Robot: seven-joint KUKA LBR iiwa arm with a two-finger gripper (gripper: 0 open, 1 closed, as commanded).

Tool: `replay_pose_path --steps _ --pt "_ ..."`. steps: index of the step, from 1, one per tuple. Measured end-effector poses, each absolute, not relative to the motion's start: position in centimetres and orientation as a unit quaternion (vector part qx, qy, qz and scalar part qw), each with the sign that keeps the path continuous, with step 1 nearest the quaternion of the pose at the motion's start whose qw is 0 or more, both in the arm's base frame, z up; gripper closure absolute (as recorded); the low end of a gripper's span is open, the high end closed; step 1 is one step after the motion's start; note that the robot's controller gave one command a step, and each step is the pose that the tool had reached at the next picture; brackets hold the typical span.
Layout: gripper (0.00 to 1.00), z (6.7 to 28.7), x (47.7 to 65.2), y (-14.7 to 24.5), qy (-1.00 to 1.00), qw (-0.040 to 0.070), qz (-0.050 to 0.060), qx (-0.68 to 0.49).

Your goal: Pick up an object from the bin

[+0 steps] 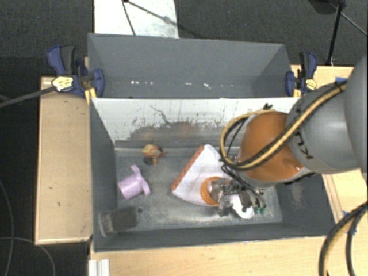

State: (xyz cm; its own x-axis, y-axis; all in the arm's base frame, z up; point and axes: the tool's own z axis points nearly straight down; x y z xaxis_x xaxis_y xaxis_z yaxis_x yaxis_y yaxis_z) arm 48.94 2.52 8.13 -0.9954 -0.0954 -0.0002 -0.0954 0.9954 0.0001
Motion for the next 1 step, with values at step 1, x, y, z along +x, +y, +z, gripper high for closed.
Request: replay_pose_path --steps 1 --pt "1.0 25.39 49.39 1.16 1.0 0.004 0.0 -0.01"
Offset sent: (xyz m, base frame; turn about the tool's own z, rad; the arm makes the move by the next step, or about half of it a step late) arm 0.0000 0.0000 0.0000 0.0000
